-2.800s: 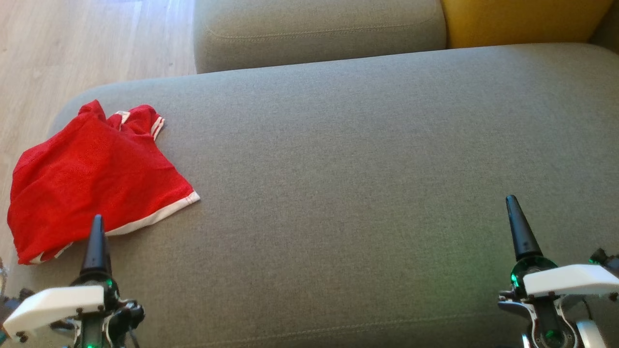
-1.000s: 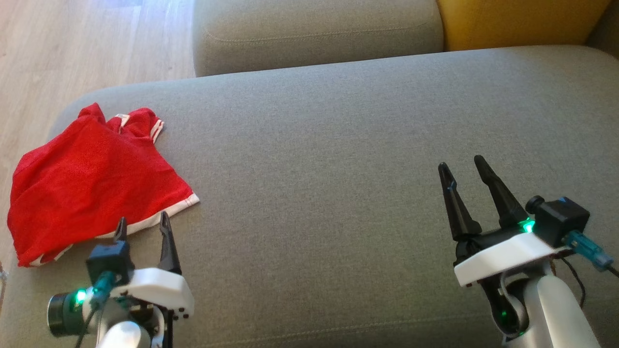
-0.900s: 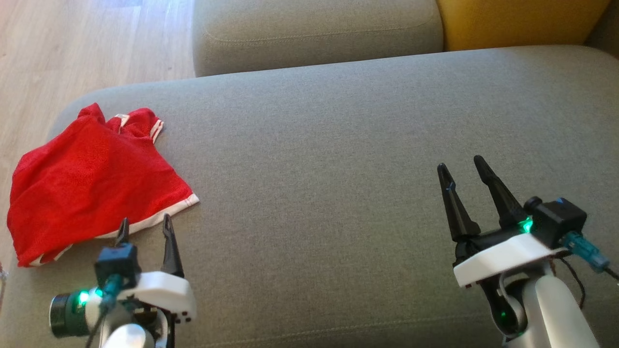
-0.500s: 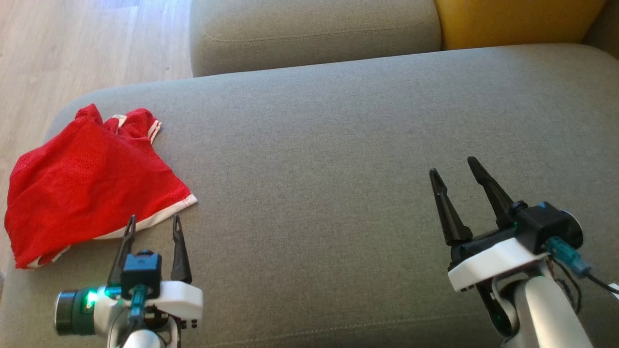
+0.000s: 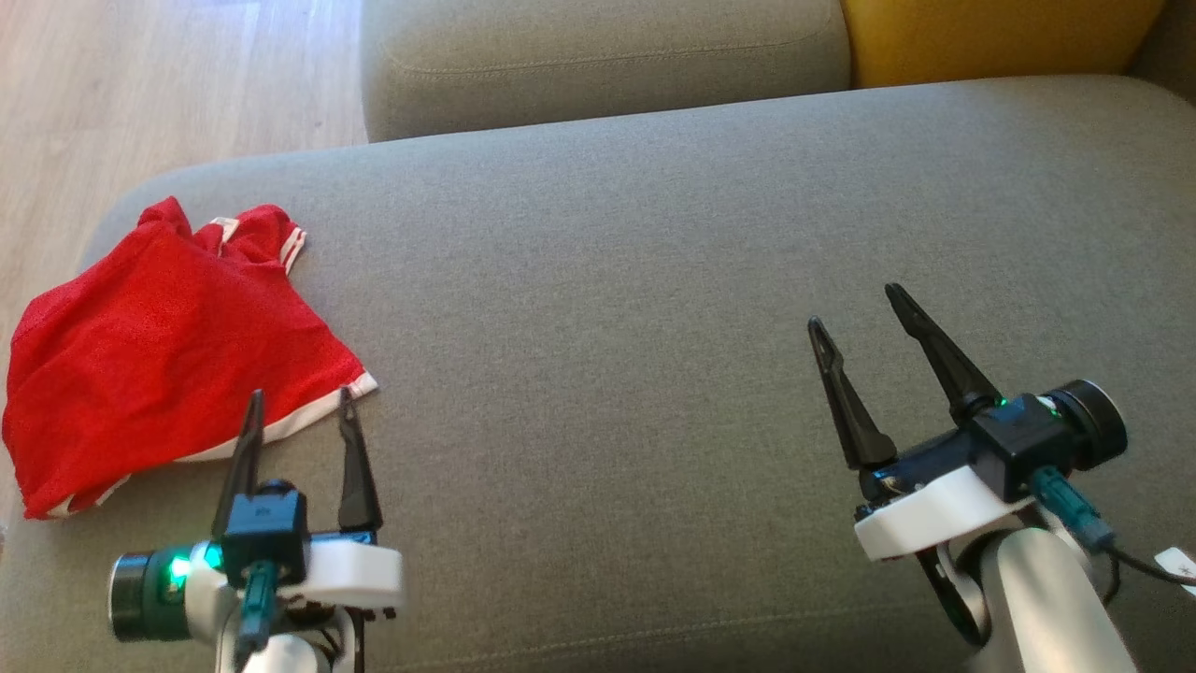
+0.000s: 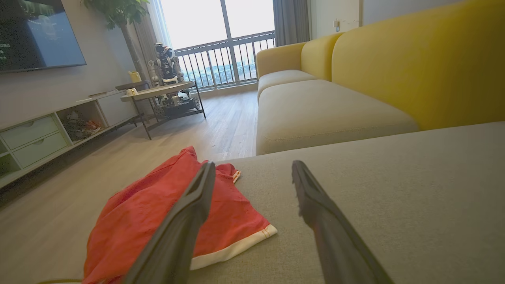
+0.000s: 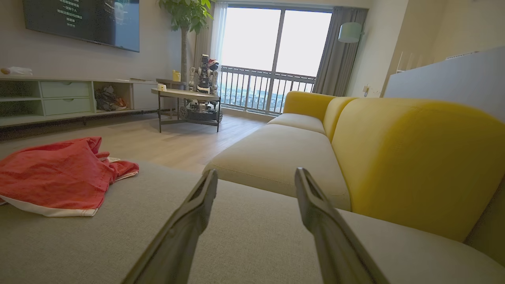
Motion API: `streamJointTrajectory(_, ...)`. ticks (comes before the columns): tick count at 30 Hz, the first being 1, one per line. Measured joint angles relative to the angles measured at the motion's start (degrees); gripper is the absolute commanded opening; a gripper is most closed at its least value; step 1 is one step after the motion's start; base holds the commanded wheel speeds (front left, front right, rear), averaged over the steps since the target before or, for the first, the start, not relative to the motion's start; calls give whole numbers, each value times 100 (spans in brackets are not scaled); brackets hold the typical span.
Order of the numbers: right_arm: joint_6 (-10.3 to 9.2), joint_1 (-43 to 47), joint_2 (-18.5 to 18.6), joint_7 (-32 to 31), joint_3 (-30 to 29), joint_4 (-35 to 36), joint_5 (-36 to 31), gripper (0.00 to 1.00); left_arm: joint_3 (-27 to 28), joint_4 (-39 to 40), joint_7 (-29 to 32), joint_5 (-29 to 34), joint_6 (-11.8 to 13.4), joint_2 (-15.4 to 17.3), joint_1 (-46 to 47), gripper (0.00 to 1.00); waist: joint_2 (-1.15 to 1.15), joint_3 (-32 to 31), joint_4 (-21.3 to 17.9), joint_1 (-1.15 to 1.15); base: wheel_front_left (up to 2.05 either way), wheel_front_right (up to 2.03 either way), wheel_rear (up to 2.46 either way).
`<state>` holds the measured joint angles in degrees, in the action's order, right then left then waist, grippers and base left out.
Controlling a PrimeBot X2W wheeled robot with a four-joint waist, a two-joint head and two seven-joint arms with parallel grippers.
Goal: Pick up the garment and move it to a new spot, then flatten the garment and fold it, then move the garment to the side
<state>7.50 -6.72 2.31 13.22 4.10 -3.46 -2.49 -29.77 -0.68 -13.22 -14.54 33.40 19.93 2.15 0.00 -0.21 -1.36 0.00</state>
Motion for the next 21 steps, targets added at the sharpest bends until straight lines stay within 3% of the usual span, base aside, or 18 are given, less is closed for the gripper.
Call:
streamJointTrajectory(7,0,6,1,123,19,-170,-33,100,318,147,-109,235,-438,-218,-214,100,0,-2,28,0,0,0,0)
streamJointTrajectory(9,0,9,4,124,-11,-423,176,100,612,138,-109,141,-749,-438,-333,100,0,-15,45,0,0,0,0)
streamJointTrajectory(15,0,9,7,124,-46,-702,461,100,1093,-66,-109,136,-1365,-668,-445,100,0,-44,72,0,0,0,0)
streamJointTrajectory(21,0,4,8,124,-65,-727,465,100,1393,-185,-109,304,-1700,-909,-445,100,0,-48,62,0,0,0,0)
